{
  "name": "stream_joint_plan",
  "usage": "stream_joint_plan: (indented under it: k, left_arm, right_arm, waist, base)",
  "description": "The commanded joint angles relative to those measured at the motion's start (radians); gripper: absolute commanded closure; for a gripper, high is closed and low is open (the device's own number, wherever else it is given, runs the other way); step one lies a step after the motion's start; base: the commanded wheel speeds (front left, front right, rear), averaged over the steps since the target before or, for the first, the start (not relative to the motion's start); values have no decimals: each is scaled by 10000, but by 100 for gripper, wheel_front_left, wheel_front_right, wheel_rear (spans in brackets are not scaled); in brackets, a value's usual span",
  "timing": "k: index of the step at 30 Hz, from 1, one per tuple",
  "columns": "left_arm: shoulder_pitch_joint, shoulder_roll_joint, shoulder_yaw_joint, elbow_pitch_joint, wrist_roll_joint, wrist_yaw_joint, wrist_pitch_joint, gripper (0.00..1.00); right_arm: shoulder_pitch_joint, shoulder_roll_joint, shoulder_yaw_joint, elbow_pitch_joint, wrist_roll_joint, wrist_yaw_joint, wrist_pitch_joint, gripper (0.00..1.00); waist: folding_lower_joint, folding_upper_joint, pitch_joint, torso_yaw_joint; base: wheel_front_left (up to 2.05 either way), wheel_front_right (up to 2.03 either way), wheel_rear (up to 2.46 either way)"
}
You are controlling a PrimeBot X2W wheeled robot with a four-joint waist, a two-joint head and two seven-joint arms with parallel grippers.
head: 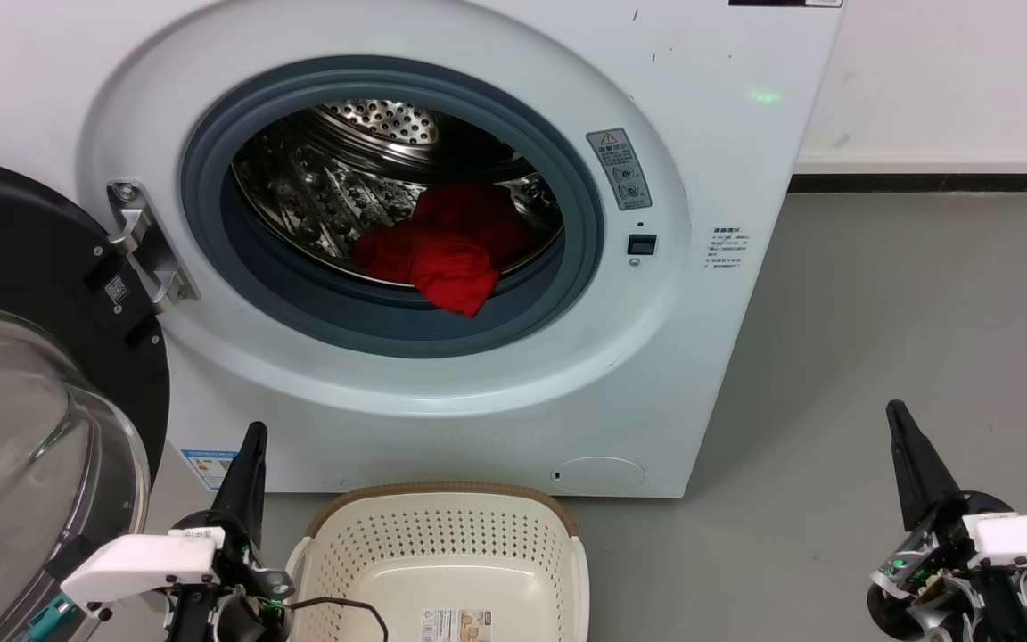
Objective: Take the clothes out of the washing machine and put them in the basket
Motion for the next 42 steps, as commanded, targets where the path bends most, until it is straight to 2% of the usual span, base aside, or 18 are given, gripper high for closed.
stream_joint_plan:
  k: [1, 4, 5, 13, 19, 31, 42]
  left_arm:
    - [-59, -3, 14, -7, -19, -46, 14, 100]
    - [-59, -3, 14, -7, -19, -46, 14, 100]
    - [-1, 0, -2, -1, 2, 0, -1, 0]
    - [-148, -2, -483, -49, 321, 1, -376, 0]
    - [-325, 0, -705, -392, 1431, -1, -762, 0]
    - [-537, 2, -1096, -713, 3989, -5, -1273, 0]
    - [-659, 4, -1399, -794, 6182, -9, -1686, 0]
  right_arm:
    - [-137, 30, 6, 13, -50, 0, 4, 100]
    - [-137, 30, 6, 13, -50, 0, 4, 100]
    - [0, 0, 0, -1, -1, 0, -1, 0]
    - [169, 2, 68, -269, -217, 2, -375, 0]
    - [287, 3, 53, -589, -1242, 2, -758, 0]
    - [499, 5, 186, -1329, -4597, 2, -1270, 0]
    - [772, 6, 238, -1778, -7180, 2, -1685, 0]
  waist:
    - [0, -1, 0, 0]
    - [0, -1, 0, 0]
    - [0, -1, 0, 0]
    - [0, -1, 17, -4]
    - [0, -1, 30, 8]
    - [0, -1, 24, 48]
    - [0, -1, -12, 82]
  base:
    - [0, 0, 0]
    - [0, 0, 0]
    - [0, 0, 0]
    - [0, 0, 0]
    - [0, 0, 0]
    - [0, 0, 0]
    - [0, 0, 0]
